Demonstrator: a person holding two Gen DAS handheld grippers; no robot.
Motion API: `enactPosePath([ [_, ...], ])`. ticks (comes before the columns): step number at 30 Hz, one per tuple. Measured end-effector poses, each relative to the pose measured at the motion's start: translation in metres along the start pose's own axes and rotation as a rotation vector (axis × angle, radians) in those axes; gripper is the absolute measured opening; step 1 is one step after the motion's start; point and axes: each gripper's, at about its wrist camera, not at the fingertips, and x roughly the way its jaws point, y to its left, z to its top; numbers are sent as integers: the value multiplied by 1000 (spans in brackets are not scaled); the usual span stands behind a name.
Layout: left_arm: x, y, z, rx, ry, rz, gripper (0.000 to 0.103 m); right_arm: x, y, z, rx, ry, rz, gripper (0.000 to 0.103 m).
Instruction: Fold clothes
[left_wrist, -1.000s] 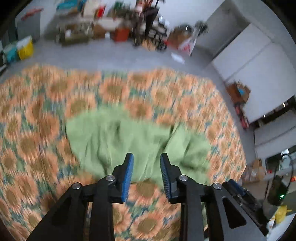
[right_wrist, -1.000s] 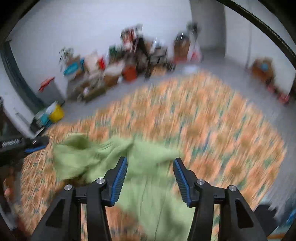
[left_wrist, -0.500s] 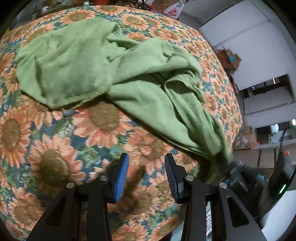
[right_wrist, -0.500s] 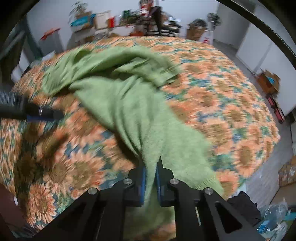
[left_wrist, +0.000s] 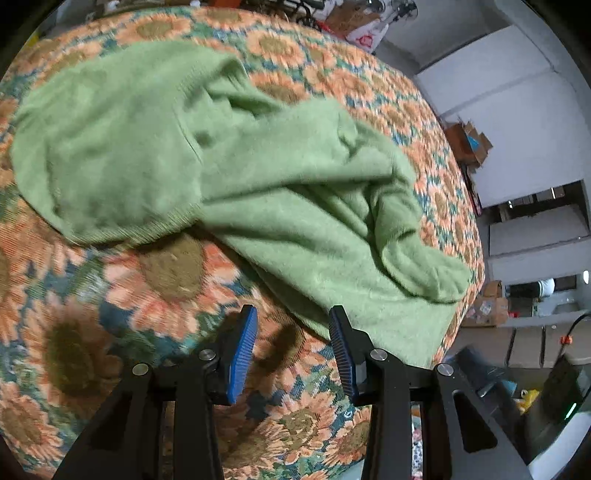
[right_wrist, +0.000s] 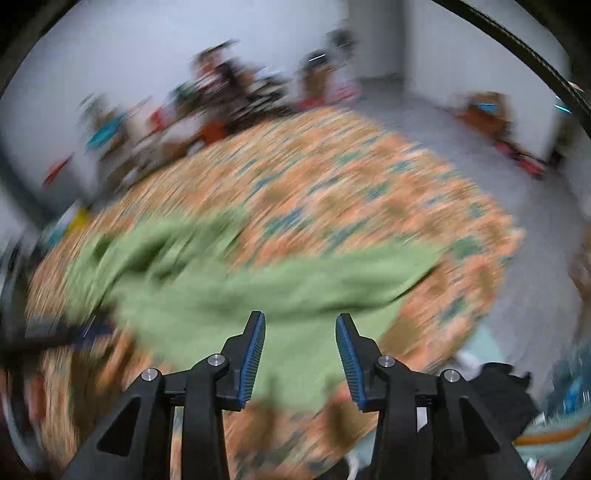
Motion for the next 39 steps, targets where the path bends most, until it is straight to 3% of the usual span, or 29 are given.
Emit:
enactPosePath([
  [4, 0, -3, -6, 16, 5, 16, 41, 32, 42, -37, -160, 107, 3, 42],
  [6, 3, 1, -9, 6, 14, 2, 41, 42, 52, -41, -201, 103, -59, 43],
  [8, 2, 7, -14, -14, 25, -26, 41, 49, 57, -37, -205, 80, -65, 40],
  [9, 0, 12, -19, -31, 31, -51, 41, 48, 57, -37, -203, 76, -60, 34],
  [11, -4, 22, -30, -72, 45, -92, 41, 51, 60, -30, -192, 82, -50, 8],
  [13, -2, 27, -40, -108, 68, -132, 41, 44, 61, -34, -189, 99, -12, 6],
  [16, 2, 28, -57, -129, 119, -212, 41, 24, 63, -47, -161, 116, 108, 5],
  [21, 14, 18, -72, -148, 134, -299, 41, -25, 71, -64, -111, 101, 286, 2],
  [23, 16, 14, -78, -146, 126, -337, 41, -35, 74, -64, -125, 83, 269, 2],
  [26, 21, 7, -82, -131, 106, -363, 23, -37, 74, -65, -147, 66, 217, 2],
  [28, 25, 5, -83, -148, 121, -396, 19, -33, 68, -66, -124, 70, 207, 2],
  [33, 10, -2, -95, -120, 137, -416, 18, -34, 59, -70, -82, 77, 238, 2],
  [39, -14, 28, -107, -229, 102, -478, 22, -41, 65, -76, -73, 82, 315, 2],
])
